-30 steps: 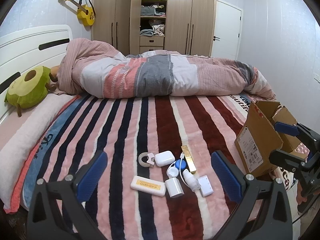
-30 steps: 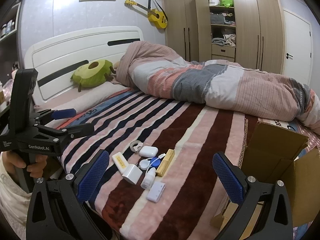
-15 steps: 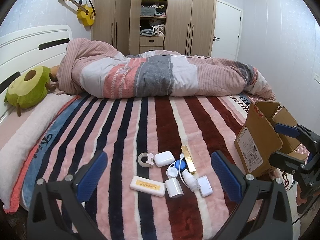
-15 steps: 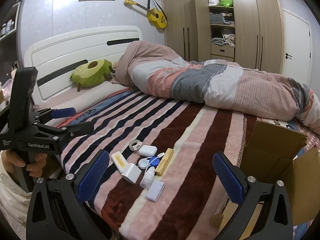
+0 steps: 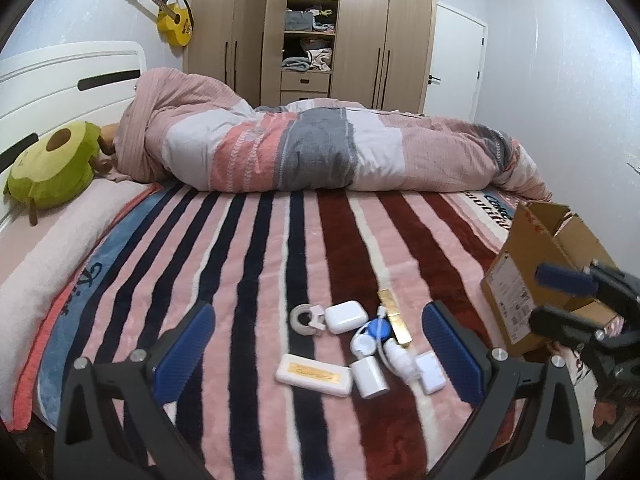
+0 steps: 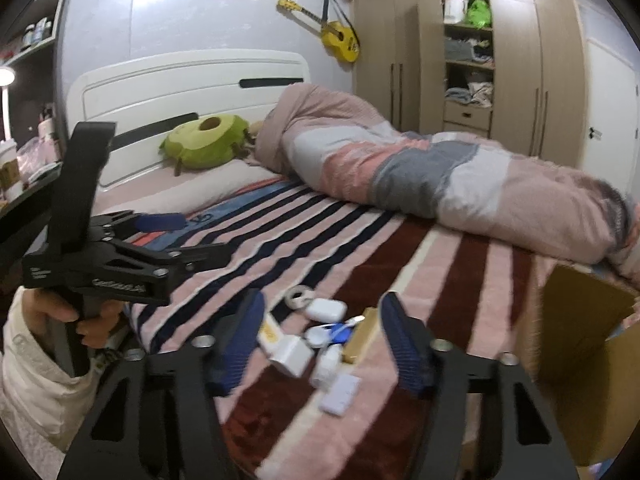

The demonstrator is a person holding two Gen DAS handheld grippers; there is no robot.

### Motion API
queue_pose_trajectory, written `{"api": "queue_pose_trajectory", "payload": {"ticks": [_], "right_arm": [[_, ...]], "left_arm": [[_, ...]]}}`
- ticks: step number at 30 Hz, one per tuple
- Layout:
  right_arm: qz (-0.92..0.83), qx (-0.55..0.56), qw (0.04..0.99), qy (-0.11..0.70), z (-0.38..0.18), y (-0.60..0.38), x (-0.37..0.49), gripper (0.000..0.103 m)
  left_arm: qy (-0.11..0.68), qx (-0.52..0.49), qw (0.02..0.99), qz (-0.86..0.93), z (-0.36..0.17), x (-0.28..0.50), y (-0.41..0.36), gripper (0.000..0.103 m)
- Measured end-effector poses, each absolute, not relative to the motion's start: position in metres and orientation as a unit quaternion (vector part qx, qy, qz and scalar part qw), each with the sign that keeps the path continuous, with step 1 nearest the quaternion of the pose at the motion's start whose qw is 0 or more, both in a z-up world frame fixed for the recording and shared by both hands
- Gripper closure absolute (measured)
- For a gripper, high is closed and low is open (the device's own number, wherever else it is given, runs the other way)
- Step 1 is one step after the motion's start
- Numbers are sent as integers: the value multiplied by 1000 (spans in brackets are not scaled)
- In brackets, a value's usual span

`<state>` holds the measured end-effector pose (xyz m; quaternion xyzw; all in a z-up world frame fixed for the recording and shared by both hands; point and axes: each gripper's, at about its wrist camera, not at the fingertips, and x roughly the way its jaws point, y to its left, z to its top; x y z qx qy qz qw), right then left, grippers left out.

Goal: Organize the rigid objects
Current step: 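Grasp the white card reader with the right gripper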

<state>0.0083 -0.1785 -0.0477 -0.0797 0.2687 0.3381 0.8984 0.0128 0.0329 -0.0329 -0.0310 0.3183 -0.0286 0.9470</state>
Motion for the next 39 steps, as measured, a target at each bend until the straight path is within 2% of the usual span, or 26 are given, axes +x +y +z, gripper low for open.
{"api": "queue_pose_trajectory", "payload": {"ticks": [3, 12, 17, 30, 32, 34, 38, 39], "right_arm": [[344, -80, 892, 280, -68, -166, 7, 64], [266, -58, 890, 365, -165, -160, 27, 64], [221, -76, 890, 392, -195, -158, 49, 60], [192, -121, 887, 402, -210, -157, 63, 61], [189, -133, 886, 402, -209, -154, 62, 64], [174, -145, 887, 402, -207, -157, 62, 76], [165, -154, 887, 403, -206, -163, 64, 75], [166, -156, 888, 398, -206, -163, 64, 70]], "left_arm": [[325, -39, 944, -33, -45, 17, 46, 0], [333, -25, 942, -27, -84, 34, 58, 0], [353, -27, 935, -34, -104, 40, 57, 0], [372, -18, 927, -52, -115, 43, 46, 0], [371, -16, 927, -57, -115, 42, 44, 0], [370, -14, 927, -63, -114, 41, 42, 1], [359, -10, 931, -67, -113, 38, 39, 0], [357, -9, 931, -67, -112, 37, 39, 0]]}}
